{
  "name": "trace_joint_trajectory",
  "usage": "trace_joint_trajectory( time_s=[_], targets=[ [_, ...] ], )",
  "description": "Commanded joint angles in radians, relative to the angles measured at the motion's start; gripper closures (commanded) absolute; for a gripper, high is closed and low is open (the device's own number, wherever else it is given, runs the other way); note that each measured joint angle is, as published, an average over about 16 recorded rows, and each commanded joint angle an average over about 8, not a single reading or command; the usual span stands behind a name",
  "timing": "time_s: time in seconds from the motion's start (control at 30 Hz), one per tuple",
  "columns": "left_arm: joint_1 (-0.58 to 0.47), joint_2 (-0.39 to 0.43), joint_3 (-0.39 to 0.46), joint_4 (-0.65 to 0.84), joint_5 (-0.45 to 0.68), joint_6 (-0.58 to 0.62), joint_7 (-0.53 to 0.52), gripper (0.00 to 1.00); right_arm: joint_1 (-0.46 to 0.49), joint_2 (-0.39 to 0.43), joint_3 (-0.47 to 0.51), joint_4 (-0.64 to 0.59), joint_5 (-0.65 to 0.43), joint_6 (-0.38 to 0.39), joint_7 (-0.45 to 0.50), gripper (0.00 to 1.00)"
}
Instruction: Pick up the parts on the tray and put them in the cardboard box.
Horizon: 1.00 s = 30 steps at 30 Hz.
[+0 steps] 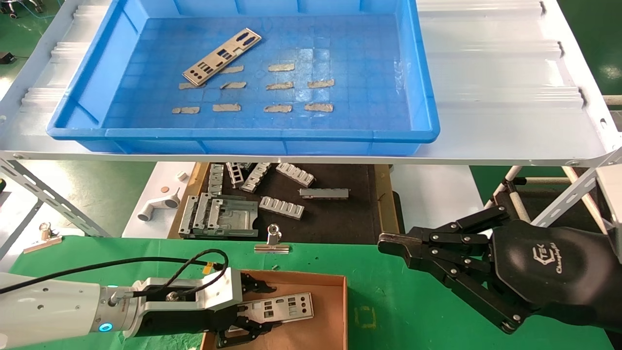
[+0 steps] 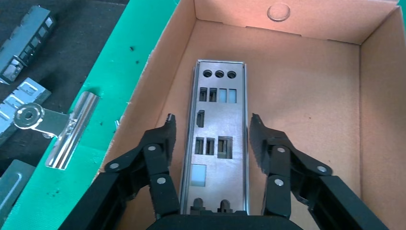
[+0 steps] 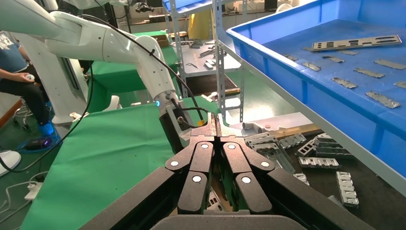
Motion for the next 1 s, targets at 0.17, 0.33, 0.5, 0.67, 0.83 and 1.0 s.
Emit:
trace_joint_trajectory(
  time_s=[0.17,0.33,0.5,0.67,0.83,1.0],
  targets=[
    [0.000,0.001,-0.003,0.005,0.000,-0.006,0.007,0.00,0.000,0.000,0.000,0.000,0.000,0.000,0.000,1.00],
    [-0.003,-0.001,-0.012,0.006,-0.012,-0.006,0.015,0.00,0.000,0.000,0.000,0.000,0.000,0.000,0.000,1.00],
    [-0.007,-0.018,-0.036,0.001,-0.069,0.029,0.006,0.00,0.000,0.000,0.000,0.000,0.000,0.000,0.000,1.00],
    [-0.016,-0.041,-0.049,-0.013,-0.109,0.073,-0.008,0.00,0.000,0.000,0.000,0.000,0.000,0.000,0.000,0.82],
    [-0.015,-0.054,-0.075,-0.028,-0.155,0.095,-0.024,0.00,0.000,0.000,0.000,0.000,0.000,0.000,0.000,0.20],
    [-0.005,-0.067,-0.120,-0.046,-0.193,0.122,-0.047,0.00,0.000,0.000,0.000,0.000,0.000,0.000,0.000,0.00]
  ],
)
